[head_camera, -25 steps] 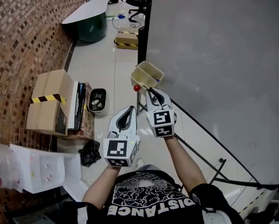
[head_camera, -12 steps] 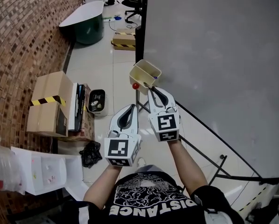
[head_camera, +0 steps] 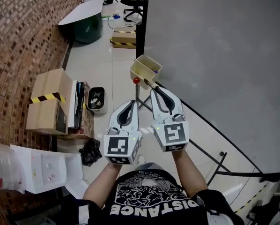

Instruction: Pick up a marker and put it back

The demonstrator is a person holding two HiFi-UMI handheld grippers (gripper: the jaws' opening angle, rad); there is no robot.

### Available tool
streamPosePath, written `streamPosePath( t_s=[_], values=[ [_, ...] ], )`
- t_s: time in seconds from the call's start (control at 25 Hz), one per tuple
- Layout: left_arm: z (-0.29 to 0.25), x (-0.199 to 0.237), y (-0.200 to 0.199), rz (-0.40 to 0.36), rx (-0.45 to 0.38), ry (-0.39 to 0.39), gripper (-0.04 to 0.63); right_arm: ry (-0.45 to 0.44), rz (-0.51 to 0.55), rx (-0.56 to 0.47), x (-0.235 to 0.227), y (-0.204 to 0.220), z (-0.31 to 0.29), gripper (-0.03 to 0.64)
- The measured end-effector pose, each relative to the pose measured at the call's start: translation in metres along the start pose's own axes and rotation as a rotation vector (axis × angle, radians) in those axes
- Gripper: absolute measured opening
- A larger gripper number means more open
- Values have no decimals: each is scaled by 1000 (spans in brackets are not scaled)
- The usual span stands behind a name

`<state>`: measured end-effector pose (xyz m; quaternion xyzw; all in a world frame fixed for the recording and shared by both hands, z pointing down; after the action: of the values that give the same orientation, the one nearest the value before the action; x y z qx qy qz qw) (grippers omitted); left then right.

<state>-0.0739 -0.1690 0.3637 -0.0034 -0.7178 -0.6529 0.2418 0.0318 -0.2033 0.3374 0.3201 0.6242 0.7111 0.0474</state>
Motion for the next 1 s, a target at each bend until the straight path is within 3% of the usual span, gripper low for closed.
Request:
streamPosePath(
  t_s=[0.44, 1.0],
  values=[
    [11, -10, -4, -8, -3, 1, 6, 29, -21, -13, 8, -13, 42, 35],
    [12, -13, -3, -32, 0, 10, 6, 31, -10, -15, 11, -11, 45, 35]
  ],
)
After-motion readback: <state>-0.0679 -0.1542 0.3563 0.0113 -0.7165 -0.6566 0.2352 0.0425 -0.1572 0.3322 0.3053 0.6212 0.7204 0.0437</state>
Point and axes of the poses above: the fingertips, and each gripper's own axes: z backward along the fingers, x to its left, y out of its underside, the point moved 5 cm from there along z, backward along the fingers, and after that the axes turned 14 degrees about z, right-handed, at the moved point
